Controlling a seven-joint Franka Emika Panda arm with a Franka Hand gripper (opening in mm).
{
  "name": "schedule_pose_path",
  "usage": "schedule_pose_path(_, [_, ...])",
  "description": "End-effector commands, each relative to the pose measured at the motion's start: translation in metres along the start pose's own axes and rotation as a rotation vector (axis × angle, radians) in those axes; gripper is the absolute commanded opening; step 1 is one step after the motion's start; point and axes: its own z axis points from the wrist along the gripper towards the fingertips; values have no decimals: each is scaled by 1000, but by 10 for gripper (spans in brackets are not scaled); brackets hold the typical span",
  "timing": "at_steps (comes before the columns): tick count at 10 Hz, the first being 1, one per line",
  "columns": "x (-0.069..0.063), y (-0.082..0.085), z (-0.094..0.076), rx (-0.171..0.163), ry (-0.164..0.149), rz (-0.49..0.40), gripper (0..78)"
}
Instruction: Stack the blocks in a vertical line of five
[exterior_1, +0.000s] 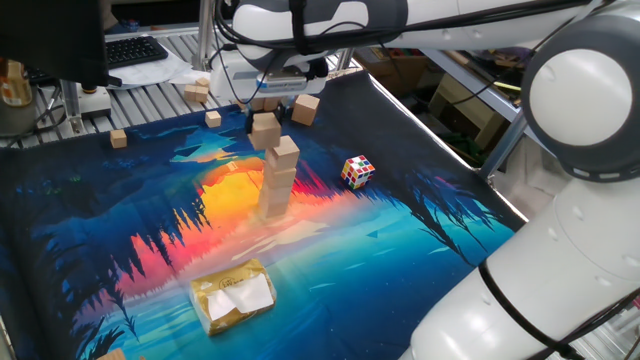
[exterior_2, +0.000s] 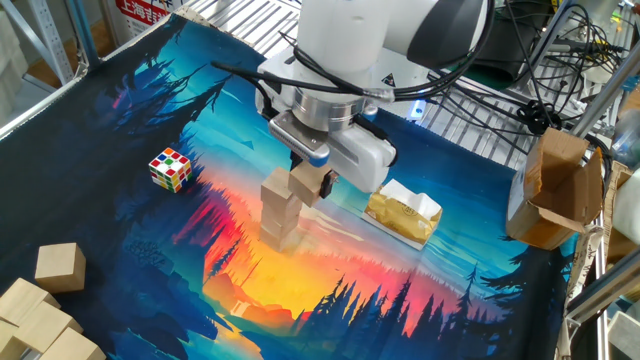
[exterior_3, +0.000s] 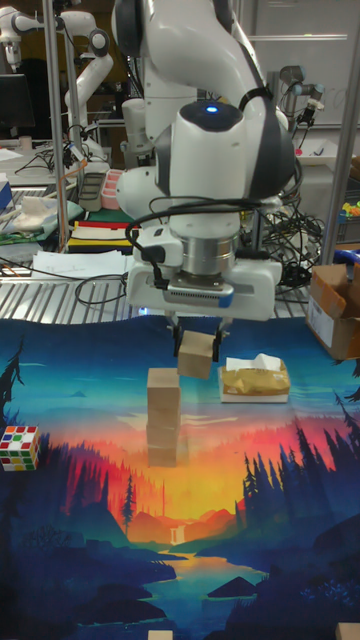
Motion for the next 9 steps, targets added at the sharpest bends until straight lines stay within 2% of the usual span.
schedule_pose_path(1, [-4, -6, 0, -2, -6, -27, 12])
schedule_pose_path(6, [-8, -16, 1, -3, -6, -63, 12])
schedule_pose_path(9, [-13, -28, 4, -2, -8, -117, 12])
